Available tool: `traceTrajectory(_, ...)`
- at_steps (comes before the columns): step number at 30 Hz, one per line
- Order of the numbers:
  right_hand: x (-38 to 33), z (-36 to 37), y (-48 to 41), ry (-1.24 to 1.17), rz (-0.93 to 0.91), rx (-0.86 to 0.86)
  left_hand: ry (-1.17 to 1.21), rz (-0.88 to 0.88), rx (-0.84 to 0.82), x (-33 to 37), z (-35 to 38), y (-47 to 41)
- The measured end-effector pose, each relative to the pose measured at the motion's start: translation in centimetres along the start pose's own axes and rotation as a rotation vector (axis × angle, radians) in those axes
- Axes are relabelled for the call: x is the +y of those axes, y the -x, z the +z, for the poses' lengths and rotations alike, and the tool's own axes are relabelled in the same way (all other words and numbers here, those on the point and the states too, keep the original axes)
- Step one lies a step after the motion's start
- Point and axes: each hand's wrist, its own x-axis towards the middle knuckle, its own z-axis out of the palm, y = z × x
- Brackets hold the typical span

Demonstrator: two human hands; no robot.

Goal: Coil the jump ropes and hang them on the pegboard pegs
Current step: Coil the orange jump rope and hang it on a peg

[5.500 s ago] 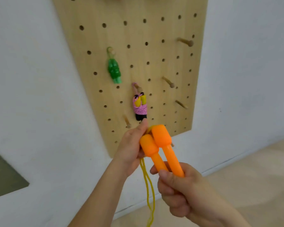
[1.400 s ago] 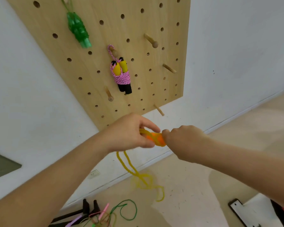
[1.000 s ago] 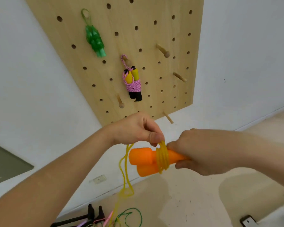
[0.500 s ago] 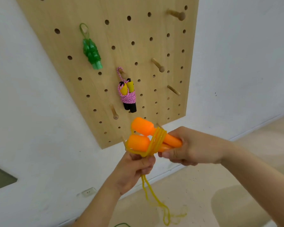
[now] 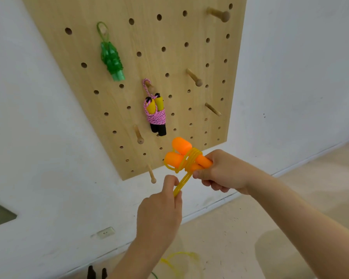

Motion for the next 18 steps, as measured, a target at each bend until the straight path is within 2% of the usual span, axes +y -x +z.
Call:
traceTrajectory(4, 0.2, 0.4, -0.4, 0.053, -0.004, 0.063, -0.207, 0.275, 0.049, -0.9, -0.5, -0.3)
traceTrajectory(10, 0.8, 2.2, -1.4, 0.59, 0.017, 0.061, -0.481, 0.547, 0.055, -1.0, -2.9, -1.2)
traceTrajectory(14, -0.1, 2.2, -1.8, 0.744, 0.052, -0.079, -0.513, 0.73, 0.157, -1.1, -3.8, -3.0)
traceTrajectory(18, -0.7, 2.8, -0.8, 0.815, 0.005, -0.258, -0.447, 0.895, 0.102, -1.5, -4.8, -4.6)
